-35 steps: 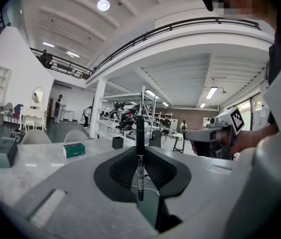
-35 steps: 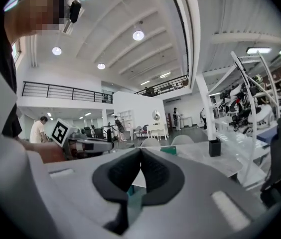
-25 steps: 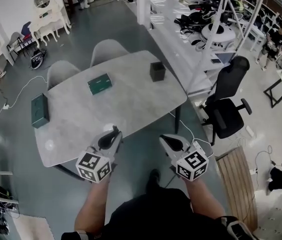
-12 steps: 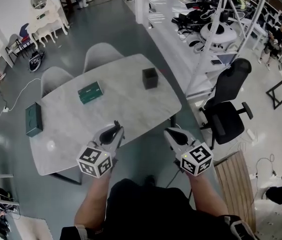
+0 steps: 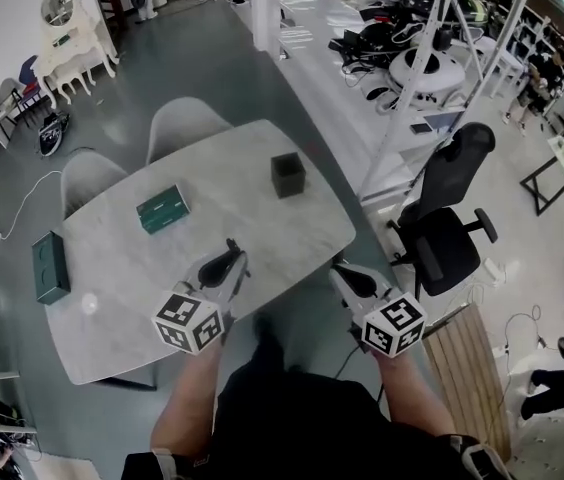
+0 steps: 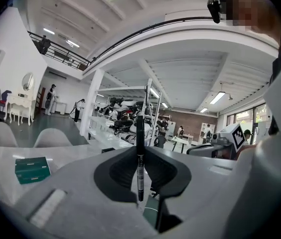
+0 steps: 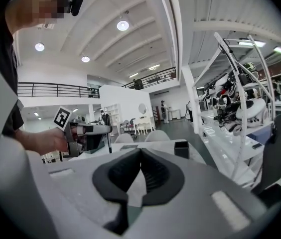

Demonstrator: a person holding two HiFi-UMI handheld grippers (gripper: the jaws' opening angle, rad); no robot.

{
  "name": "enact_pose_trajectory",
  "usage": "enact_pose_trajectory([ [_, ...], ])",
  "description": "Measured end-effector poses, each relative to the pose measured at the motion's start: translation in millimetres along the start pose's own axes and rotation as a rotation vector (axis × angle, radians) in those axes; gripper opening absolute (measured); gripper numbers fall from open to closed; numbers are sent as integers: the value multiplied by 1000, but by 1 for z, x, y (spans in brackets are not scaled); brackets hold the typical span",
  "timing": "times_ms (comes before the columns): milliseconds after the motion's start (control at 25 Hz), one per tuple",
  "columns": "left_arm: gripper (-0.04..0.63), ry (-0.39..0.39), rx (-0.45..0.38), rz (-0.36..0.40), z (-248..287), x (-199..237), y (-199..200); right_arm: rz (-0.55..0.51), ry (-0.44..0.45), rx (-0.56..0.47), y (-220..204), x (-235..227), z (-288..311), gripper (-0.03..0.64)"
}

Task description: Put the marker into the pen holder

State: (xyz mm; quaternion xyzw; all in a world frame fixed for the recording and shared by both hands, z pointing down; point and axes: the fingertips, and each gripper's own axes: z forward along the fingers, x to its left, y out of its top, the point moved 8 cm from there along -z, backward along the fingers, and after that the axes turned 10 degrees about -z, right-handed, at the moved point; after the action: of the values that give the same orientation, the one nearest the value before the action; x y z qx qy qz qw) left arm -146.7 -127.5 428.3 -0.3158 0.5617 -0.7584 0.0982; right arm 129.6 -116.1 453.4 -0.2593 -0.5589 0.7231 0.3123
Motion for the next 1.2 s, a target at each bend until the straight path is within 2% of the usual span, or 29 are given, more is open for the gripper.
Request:
enact_pose_trajectory([
  [200, 52, -29, 3, -22, 53, 54, 21, 22, -29, 29, 16, -45, 57, 3],
  [440, 52, -55, 36, -27, 114, 121, 42, 27, 14, 49, 37, -83, 145, 3],
  [600, 52, -73, 74, -21, 150, 151, 51, 51, 30, 66, 35, -101, 182, 3],
  [960, 52, -76, 127, -46, 232, 161, 59, 144, 0, 127, 14, -176, 207, 3],
  [1200, 52, -67, 146, -48, 284, 164, 53, 185, 31, 116, 2, -215, 225, 2],
])
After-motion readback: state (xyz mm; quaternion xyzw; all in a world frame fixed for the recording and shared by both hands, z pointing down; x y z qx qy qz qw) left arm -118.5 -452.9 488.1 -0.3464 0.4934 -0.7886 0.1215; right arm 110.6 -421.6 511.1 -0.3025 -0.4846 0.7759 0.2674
